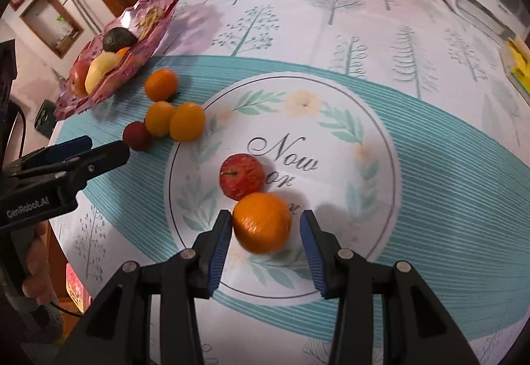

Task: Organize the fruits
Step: 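Close the right gripper on the orange while the left gripper grasps the lychee, then lift and carry the orange and lychee over the pink bowl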

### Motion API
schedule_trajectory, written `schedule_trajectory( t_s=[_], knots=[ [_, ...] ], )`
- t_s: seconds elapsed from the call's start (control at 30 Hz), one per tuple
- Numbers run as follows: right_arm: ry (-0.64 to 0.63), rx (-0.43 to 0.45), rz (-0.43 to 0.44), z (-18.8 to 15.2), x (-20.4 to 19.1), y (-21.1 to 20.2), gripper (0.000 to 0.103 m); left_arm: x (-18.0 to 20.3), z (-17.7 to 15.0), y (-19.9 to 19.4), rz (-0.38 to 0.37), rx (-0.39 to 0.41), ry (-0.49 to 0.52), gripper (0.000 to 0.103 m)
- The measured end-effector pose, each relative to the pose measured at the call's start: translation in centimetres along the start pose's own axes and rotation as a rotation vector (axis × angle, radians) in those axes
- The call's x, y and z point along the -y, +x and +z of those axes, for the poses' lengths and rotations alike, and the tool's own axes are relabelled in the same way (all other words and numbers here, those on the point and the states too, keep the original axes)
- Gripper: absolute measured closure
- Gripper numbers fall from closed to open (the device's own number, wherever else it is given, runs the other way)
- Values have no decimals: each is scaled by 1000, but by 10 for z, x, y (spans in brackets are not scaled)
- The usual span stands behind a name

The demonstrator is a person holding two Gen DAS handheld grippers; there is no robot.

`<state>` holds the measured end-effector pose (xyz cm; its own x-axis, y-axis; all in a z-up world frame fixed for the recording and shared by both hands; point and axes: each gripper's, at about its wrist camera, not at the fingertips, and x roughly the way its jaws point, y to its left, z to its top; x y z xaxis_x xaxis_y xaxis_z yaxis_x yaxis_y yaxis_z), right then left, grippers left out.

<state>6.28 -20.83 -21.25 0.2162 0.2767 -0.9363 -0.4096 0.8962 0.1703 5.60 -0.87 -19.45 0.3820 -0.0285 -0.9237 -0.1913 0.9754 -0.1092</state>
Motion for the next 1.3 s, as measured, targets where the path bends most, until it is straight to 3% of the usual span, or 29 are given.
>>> schedule_trajectory(
  t_s=[0.17, 0.37, 0.73, 0.8, 1.3],
  knots=[
    [-27, -32, -8, 1, -2, 11, 60, -1, 3, 8, -8, 30, 4, 28],
    [-39, -33, -23, 5, -3, 13, 65, 7, 4, 18, -15, 44, 44, 56],
    [-57, -38, -29, 10, -4, 15, 65, 7, 1, 26, -19, 30, 68, 62],
    [-55, -39, -30, 11, -5, 15, 65, 3, -1, 28, -27, 16, 62, 70],
    [-40, -30, -61, 2, -15, 3, 66, 5, -8, 13, -96, 34, 77, 71]
  ],
)
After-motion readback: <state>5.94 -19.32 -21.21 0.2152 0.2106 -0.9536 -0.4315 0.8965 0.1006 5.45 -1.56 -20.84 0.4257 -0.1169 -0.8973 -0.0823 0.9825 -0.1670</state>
